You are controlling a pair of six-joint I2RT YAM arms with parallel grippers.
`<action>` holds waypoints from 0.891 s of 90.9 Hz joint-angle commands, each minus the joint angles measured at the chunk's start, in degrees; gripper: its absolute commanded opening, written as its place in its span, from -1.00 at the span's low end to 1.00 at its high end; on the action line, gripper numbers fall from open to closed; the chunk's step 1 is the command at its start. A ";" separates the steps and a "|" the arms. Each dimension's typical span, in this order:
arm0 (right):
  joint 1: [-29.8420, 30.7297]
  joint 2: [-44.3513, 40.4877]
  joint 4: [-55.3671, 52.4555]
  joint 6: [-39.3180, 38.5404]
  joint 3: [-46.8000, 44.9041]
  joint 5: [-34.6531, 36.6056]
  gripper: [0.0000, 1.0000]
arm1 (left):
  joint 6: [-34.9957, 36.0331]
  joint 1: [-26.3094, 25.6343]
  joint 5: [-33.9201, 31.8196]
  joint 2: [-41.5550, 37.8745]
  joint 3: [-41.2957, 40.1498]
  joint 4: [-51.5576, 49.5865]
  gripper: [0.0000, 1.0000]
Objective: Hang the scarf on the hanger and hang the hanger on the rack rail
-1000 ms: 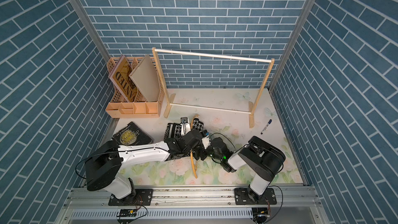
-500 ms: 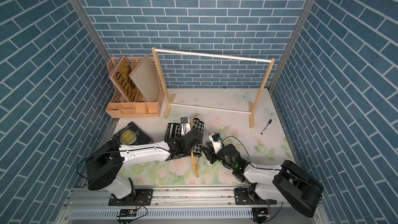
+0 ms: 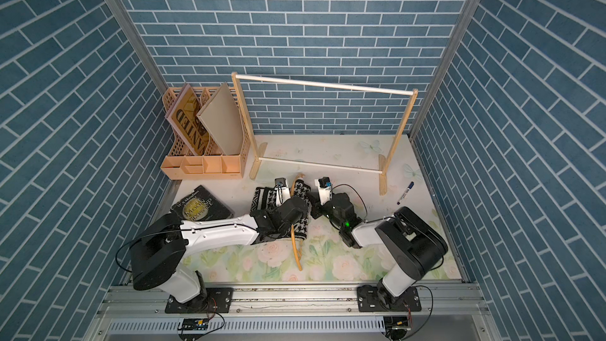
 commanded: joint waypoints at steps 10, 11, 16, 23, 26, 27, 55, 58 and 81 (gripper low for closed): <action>-0.06 13.82 9.45 3.28 7.94 -10.16 -1.00 | 0.24 0.14 2.88 0.06 -0.92 -2.37 -1.00; -0.05 14.55 9.96 3.78 8.41 -10.77 -1.00 | 0.24 0.11 2.94 0.08 -0.91 -2.32 -1.00; -0.04 19.17 12.16 6.86 10.90 -13.31 -1.00 | 0.46 0.10 3.06 0.04 -0.79 -2.24 -1.00; 0.21 24.18 15.36 10.72 13.08 -16.26 -1.00 | 0.73 0.12 2.97 0.10 -0.50 -2.24 -1.00; 0.49 25.29 15.93 11.47 13.51 -16.80 -1.00 | 0.89 0.14 2.95 0.15 -0.33 -2.27 -1.00; 0.57 25.56 15.97 11.61 13.57 -16.86 -1.00 | 0.97 0.11 2.93 0.17 -0.27 -2.23 -1.00; 1.19 14.99 10.52 6.72 5.74 -13.09 -1.00 | 1.51 0.10 3.10 0.71 0.49 -2.18 -1.00; 1.23 13.16 9.18 6.06 4.24 -12.10 -1.00 | 1.52 0.16 3.01 0.72 0.56 -2.30 -1.00; 1.41 -6.71 -4.24 4.27 -10.16 -0.29 -1.00 | 1.01 0.11 1.77 2.64 4.19 -7.02 -1.00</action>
